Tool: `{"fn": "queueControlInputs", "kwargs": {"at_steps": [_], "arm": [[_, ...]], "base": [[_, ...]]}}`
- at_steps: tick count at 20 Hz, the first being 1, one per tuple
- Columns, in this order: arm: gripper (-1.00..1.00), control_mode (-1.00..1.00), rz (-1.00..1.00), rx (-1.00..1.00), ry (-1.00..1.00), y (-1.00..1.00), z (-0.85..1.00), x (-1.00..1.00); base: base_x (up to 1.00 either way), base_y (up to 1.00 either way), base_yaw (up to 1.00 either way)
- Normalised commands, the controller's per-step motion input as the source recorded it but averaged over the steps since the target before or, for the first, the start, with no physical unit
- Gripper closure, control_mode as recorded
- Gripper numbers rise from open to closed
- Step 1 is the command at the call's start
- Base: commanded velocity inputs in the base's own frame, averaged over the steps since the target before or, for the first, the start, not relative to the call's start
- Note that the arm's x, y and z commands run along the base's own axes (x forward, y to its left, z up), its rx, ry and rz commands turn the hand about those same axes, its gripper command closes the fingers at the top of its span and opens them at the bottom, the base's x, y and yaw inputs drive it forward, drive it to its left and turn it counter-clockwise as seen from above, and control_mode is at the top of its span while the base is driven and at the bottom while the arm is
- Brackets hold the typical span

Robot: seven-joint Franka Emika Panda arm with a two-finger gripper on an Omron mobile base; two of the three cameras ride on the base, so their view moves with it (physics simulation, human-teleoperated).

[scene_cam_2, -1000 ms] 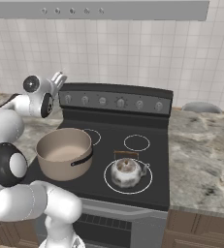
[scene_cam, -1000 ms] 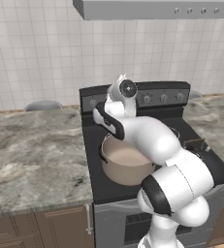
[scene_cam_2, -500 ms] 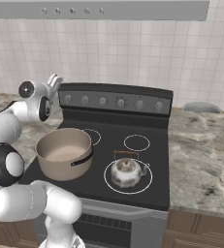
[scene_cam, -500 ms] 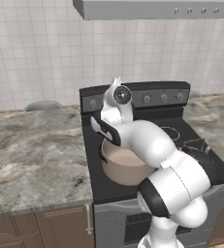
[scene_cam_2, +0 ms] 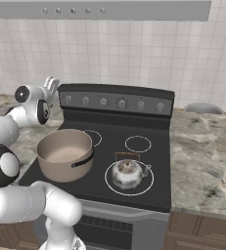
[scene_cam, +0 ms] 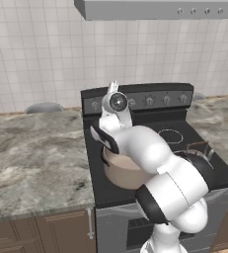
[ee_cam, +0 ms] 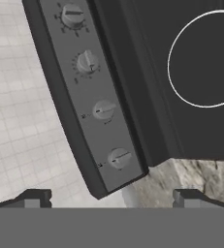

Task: Pick the kettle from the cabinet and place it on a stove burner. Then pick the pot from the counter and place it on another stove burner. Finally, turn both burners on.

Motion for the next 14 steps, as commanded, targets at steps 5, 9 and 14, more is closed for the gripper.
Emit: {"fn": "queueControlInputs", "kwargs": {"at_steps": [5,9,14], "arm": [[-1.0,-1.0,0.0,-0.07,0.0,0.15,-0.1,0.0],[-1.0,-1.0,0.0,-0.08,0.02,0.24,-0.1,0.05],[-1.0,-1.0,0.0,-0.07,0.01,0.17,-0.11,0.06]], "base": [[0.0,0.0,0.0],[0.0,0.0,0.0],[0.0,0.0,0.0]]}}
